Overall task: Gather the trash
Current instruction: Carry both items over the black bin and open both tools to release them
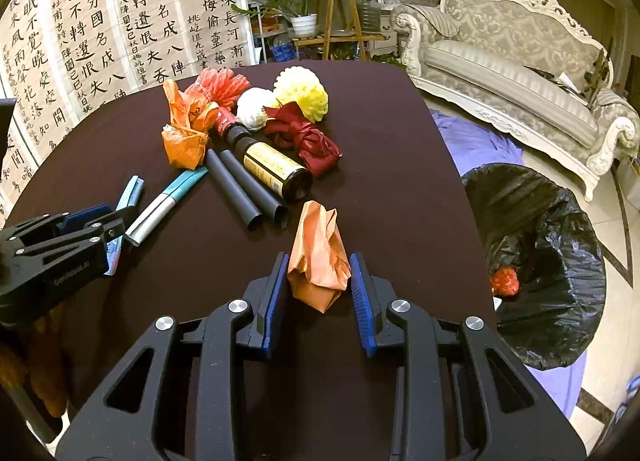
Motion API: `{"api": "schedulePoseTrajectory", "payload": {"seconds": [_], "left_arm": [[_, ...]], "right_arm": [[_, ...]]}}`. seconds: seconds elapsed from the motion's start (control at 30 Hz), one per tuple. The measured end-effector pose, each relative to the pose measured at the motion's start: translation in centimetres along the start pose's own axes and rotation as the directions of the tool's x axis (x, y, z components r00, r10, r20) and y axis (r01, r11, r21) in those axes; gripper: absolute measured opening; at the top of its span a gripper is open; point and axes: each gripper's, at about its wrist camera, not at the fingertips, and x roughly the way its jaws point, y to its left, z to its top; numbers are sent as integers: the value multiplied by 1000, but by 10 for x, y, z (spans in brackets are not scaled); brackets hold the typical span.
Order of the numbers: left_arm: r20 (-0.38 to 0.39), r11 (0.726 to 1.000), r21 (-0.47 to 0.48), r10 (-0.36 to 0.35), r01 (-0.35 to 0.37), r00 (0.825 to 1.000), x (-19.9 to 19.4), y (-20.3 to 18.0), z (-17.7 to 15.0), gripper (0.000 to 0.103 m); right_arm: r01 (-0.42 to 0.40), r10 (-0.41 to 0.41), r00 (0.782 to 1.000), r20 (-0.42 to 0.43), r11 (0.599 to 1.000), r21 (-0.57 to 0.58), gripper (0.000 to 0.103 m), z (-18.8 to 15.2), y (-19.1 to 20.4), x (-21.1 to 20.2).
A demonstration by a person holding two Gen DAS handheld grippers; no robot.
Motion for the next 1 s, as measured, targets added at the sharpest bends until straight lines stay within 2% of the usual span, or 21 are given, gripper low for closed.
{"api": "schedulePoseTrajectory", "payload": {"seconds": [0.23,0.6,0.83,1.0], "left_arm": [[17,1000,-4,-28,28,999,-2,3,-2,18],[86,999,-25,-34,36,996,-25,-1,-4,17],[134,996,4,-88,88,987,-43,-22,1,17],[158,988,57,-151,144,976,-47,-54,8,17]], "right_arm": [[0,0,1000,3,1000,2,29,1,0,-1],[5,-6,999,50,1000,16,28,4,-3,-14],[39,-42,993,106,999,35,28,8,-19,-33],[84,-93,985,146,994,69,28,10,-43,-47]]}}
